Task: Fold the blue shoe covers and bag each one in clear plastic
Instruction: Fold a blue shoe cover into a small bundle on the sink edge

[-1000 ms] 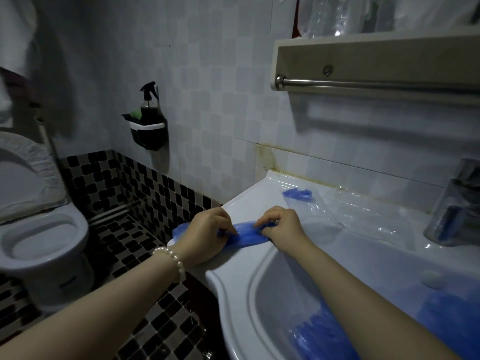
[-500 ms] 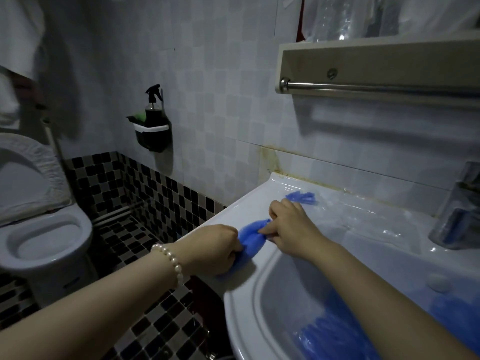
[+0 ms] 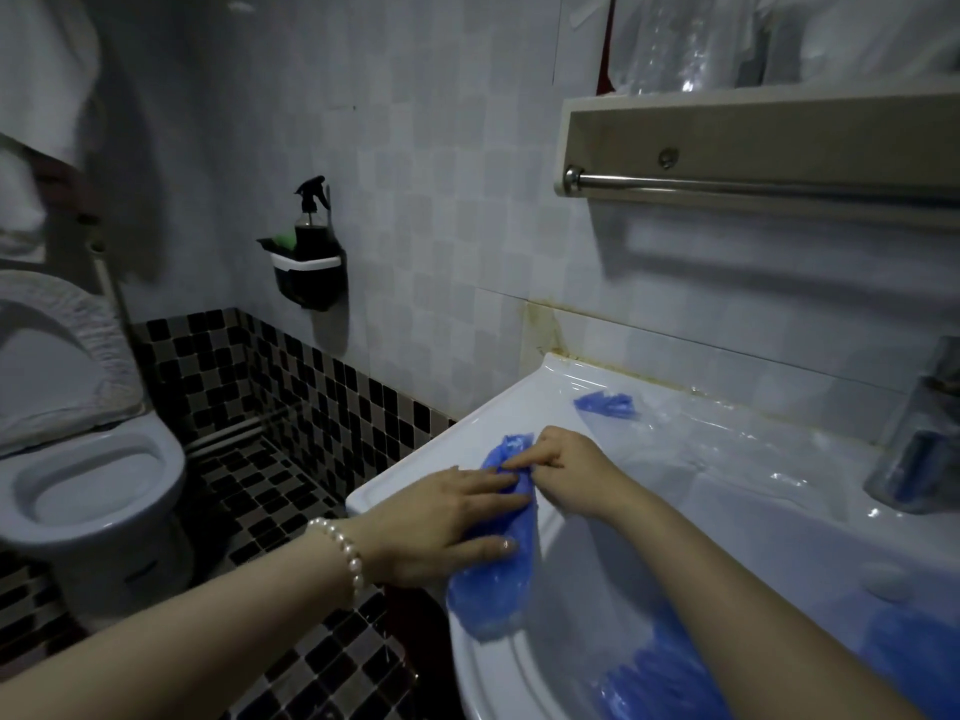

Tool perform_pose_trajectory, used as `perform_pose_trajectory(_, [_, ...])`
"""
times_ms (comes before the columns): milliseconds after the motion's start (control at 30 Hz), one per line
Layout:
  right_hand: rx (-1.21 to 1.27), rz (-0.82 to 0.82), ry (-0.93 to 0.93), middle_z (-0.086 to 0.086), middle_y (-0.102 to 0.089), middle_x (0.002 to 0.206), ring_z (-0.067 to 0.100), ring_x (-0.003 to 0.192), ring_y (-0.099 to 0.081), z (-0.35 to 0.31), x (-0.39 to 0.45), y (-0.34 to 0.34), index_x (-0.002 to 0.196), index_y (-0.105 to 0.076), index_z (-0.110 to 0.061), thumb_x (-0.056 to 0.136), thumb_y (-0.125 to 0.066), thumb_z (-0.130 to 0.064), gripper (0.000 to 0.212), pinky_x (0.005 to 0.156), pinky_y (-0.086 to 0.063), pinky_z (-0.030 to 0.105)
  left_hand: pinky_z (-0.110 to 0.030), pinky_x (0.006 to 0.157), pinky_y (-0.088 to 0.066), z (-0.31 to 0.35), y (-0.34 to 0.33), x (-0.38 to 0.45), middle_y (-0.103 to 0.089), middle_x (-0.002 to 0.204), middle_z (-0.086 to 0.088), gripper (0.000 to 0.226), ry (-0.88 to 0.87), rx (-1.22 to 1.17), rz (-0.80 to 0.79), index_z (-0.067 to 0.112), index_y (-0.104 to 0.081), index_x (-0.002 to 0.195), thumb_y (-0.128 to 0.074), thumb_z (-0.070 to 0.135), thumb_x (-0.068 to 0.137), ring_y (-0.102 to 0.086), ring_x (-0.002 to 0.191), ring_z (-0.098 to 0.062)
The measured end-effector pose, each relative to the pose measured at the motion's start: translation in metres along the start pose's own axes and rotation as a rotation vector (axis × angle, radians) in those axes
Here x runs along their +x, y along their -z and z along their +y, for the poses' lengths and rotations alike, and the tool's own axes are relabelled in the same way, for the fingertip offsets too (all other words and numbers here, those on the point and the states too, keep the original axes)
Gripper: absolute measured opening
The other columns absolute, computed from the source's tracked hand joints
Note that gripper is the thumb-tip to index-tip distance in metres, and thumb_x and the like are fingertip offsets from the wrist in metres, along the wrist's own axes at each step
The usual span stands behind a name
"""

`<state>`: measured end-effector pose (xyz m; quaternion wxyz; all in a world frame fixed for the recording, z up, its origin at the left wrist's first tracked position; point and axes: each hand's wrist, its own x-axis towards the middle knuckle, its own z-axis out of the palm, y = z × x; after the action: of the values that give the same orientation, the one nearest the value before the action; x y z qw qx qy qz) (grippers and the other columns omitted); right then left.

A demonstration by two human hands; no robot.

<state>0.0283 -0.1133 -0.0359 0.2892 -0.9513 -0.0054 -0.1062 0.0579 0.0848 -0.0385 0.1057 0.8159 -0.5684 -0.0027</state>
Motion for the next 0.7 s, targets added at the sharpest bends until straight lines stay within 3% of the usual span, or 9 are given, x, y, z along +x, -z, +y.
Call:
perform_pose_trajectory(100, [0.263,0.21,-0.043,-0.007,-0.048,0.085,0.01,0.08,-0.05,-0.002,0.002,0.005,0.089,-0.073,-0.021,0.084,-0.057,0.0,0.026,0.073,-0.04,0.014,-0.027,0.113,0.002,-0.003,-0.006,-0.001,-0.011,0.158,0.01,0.065,0.036,0.089,-0.045,0.035,-0.021,0.148,-0.029,0.065,0.091,-0.006,0.145,-0.006])
perform_pose_trajectory(167, [0.296,0.281,-0.022,-0.008,-0.048,0.09,0.007,0.083,-0.049,-0.007,0.005,0.011,0.088,-0.071,-0.023,0.082,-0.067,-0.009,0.016,0.07,-0.038,0.01,-0.033,0.115,0.001,-0.002,-0.006,-0.001,-0.009,0.158,0.013,0.064,0.041,0.095,-0.049,0.037,-0.019,0.148,-0.032,0.065,0.091,-0.003,0.145,-0.008])
perform_pose_trajectory(300, [-0.05,0.085,-0.017,-0.007,-0.049,0.101,0.012,0.102,-0.046,-0.018,0.018,0.009,0.099,-0.073,-0.023,0.081,-0.072,-0.028,0.019,0.092,-0.041,0.027,-0.041,0.118,-0.002,-0.002,-0.007,-0.001,-0.008,0.158,0.015,0.064,0.066,0.101,-0.061,0.039,-0.017,0.148,-0.033,0.063,0.091,-0.002,0.145,-0.011])
perform_pose_trajectory(400, [-0.101,-0.02,-0.062,-0.01,-0.055,0.093,0.014,0.095,-0.055,-0.023,0.026,-0.002,0.101,-0.072,-0.021,0.08,-0.072,-0.033,0.024,0.089,-0.048,0.03,-0.046,0.118,-0.005,-0.004,-0.008,-0.001,-0.009,0.157,0.017,0.069,0.068,0.085,-0.068,0.041,-0.017,0.147,-0.024,0.071,0.086,0.0,0.145,-0.008])
perform_pose_trajectory(533, [0.122,0.05,-0.103,-0.008,-0.062,0.082,0.009,0.078,-0.059,-0.02,0.03,-0.009,0.086,-0.074,-0.013,0.079,-0.073,-0.018,0.008,0.067,-0.048,0.018,-0.034,0.115,-0.002,-0.003,-0.009,-0.002,-0.011,0.157,0.018,0.07,0.062,0.148,-0.021,0.042,-0.018,0.147,-0.017,0.071,0.083,0.0,0.144,-0.008])
perform_pose_trajectory(633, [0.151,0.107,-0.119,-0.007,-0.063,0.086,0.015,0.088,-0.06,-0.014,0.032,-0.016,0.082,-0.075,-0.018,0.078,-0.075,-0.022,0.006,0.082,-0.053,0.035,-0.029,0.114,0.01,-0.001,-0.008,0.0,-0.007,0.158,0.015,0.063,0.044,0.135,-0.035,0.034,-0.016,0.149,-0.023,0.062,0.093,0.006,0.144,-0.003])
perform_pose_trajectory(700, [0.034,0.168,-0.133,-0.008,-0.059,0.09,0.015,0.095,-0.054,-0.01,0.033,-0.022,0.087,-0.075,-0.022,0.08,-0.073,-0.029,0.011,0.087,-0.048,0.036,-0.026,0.112,0.014,0.001,-0.005,0.002,-0.004,0.158,0.013,0.06,0.062,0.07,-0.097,0.029,-0.012,0.151,-0.028,0.053,0.098,0.009,0.143,-0.001])
